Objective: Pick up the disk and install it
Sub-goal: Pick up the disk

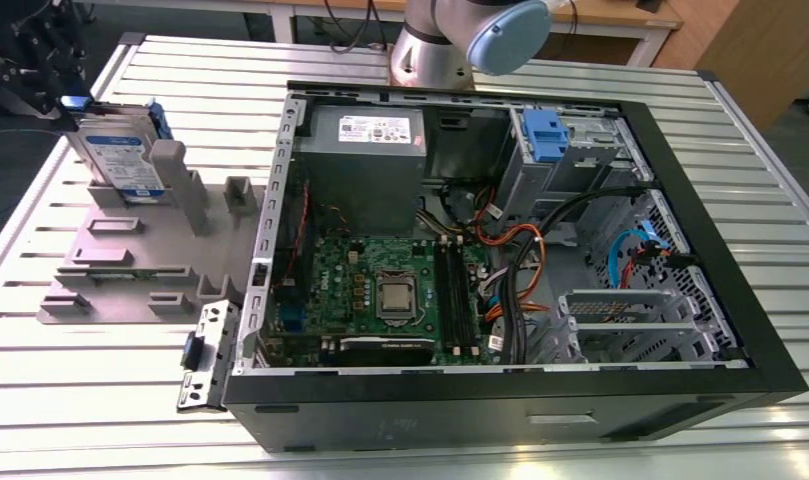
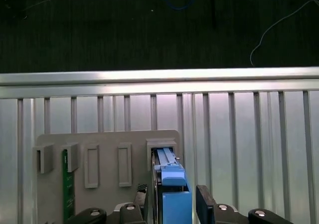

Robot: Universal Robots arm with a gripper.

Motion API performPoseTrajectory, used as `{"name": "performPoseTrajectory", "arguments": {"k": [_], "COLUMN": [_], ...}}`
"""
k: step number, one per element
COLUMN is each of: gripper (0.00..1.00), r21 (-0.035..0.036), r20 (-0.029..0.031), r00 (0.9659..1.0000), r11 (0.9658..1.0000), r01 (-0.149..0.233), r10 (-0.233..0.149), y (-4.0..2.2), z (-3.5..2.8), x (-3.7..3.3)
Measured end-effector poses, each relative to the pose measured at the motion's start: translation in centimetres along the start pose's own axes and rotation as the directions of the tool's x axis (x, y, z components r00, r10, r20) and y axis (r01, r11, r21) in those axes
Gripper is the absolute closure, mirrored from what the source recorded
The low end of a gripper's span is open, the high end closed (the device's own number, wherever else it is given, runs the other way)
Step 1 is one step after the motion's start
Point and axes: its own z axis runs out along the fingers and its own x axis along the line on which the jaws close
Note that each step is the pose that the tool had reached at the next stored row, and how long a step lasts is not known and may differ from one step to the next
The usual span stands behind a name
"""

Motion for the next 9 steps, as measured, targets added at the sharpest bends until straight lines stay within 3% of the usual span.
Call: {"name": "performPoseTrajectory", "arguments": {"k": [9], "gripper": [0.49], "r21": [-0.0016], "r20": [-0.0008], "r00": [0.9993], "r11": [0.9993], "r01": [0.037], "r10": [-0.037], "y": [-0.03], "z": [0.8], "x": [0.04]}}
